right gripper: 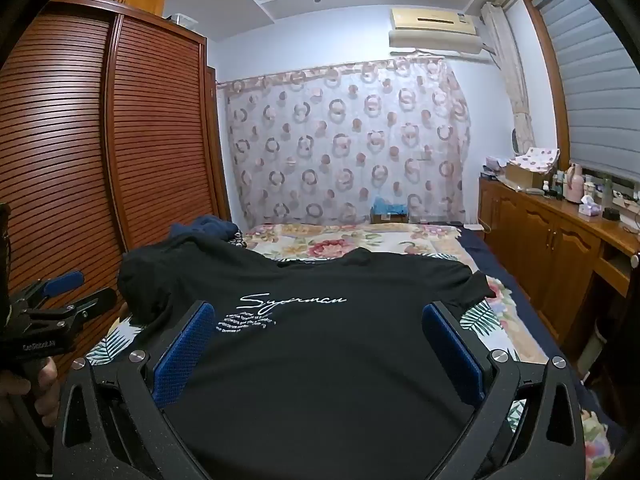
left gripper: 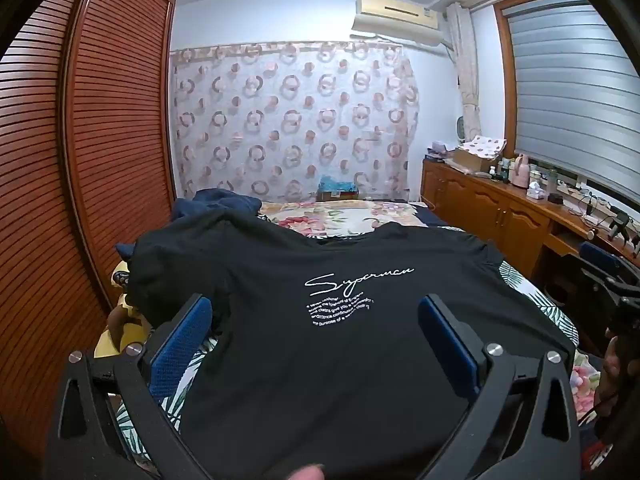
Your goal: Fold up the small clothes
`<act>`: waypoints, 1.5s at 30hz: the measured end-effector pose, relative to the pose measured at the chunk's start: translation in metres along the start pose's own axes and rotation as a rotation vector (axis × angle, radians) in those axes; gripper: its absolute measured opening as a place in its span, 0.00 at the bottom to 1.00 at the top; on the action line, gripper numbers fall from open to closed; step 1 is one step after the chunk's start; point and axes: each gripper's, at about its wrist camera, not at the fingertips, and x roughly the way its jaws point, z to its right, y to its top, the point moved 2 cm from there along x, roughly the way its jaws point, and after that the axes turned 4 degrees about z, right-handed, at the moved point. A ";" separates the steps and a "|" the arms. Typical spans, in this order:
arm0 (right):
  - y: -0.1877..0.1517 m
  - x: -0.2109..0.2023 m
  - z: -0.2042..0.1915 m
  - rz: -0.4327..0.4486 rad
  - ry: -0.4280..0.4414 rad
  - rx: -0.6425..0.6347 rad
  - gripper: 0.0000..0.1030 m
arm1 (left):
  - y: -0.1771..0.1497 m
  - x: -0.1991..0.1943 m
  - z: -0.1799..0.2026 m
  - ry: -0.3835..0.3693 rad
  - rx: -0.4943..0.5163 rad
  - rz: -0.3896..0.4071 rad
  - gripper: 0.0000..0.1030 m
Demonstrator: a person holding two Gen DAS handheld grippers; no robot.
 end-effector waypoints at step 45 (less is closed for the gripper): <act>0.002 0.001 0.000 0.006 0.004 -0.003 1.00 | 0.007 -0.010 0.011 -0.005 -0.004 0.015 1.00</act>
